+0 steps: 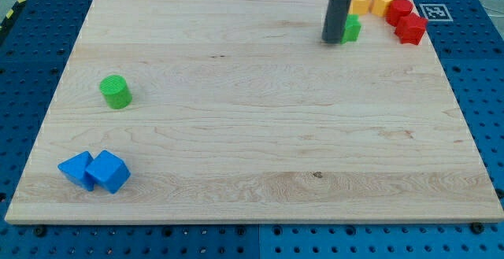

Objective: Place the green circle below the green star

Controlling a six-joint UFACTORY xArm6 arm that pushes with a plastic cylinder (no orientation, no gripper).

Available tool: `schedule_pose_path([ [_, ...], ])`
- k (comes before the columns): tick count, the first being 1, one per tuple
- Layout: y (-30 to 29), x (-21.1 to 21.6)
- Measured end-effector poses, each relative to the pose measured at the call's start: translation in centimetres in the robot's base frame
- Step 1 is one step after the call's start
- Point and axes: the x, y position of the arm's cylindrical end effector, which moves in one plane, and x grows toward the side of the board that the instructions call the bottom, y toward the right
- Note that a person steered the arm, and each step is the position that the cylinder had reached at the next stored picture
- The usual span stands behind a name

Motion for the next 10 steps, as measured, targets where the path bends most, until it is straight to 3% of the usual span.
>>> schedule_pose_path([
  [1, 4.7, -1.7],
  [3, 2.0, 1.1],
  [5, -10.7, 0.8],
  [7, -29.0, 1.1],
  [8, -36.8, 3.6],
  [9, -41.6, 9.0],
  [10, -42.2, 13.6],
])
